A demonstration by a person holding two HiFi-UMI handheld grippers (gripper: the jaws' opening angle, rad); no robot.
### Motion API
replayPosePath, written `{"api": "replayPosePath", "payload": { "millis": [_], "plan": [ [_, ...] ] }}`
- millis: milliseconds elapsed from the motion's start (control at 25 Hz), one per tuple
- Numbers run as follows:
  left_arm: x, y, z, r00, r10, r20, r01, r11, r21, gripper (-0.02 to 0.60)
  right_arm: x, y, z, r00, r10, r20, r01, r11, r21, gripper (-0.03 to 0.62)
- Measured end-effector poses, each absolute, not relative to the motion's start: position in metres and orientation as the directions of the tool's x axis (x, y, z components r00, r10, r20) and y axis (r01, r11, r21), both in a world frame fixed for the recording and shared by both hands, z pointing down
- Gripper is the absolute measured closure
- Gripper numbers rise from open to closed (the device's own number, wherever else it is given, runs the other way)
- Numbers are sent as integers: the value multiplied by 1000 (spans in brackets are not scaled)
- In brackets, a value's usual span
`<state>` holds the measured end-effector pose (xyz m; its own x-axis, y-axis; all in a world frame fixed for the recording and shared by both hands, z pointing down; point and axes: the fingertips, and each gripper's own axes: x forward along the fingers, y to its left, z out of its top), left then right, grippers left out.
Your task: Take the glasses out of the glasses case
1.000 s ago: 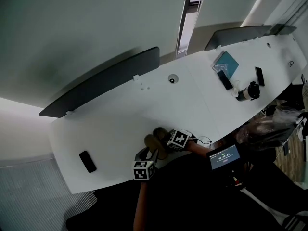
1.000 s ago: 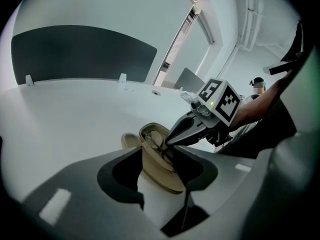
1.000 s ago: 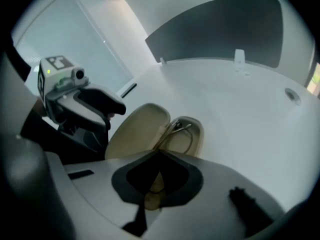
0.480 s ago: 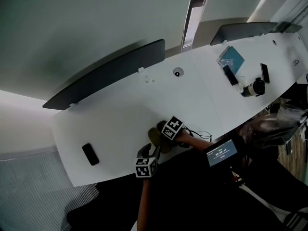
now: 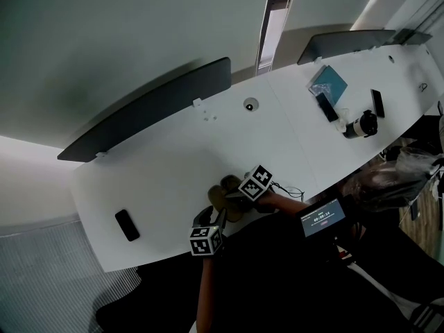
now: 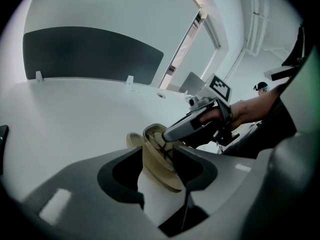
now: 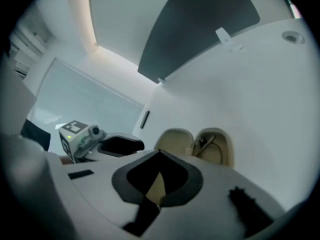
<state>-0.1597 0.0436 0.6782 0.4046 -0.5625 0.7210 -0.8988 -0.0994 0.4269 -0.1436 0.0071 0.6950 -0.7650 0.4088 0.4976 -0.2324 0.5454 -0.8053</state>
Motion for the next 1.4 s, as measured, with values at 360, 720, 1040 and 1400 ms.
{"api": "replayPosePath", "payload": {
  "millis": [360,720,1040,1400],
  "plan": [
    [-167,13,654,432,-632,643,-857,-66,511,385,-119,-11,663,-765,325,555,-175,726,-665,585],
    [-150,30,659,449,-605,658,-846,-50,531,383,-124,14,733,-513,405,757,-321,727,-607,523],
    [-153,48,664,440,-603,665,-840,-15,542,385,-123,15,745,-622,454,638,-390,527,-755,571],
    [-161,17,652,481,-658,579,-795,-50,605,382,-130,2,673,-811,426,402,-195,452,-871,572]
  ]
}}
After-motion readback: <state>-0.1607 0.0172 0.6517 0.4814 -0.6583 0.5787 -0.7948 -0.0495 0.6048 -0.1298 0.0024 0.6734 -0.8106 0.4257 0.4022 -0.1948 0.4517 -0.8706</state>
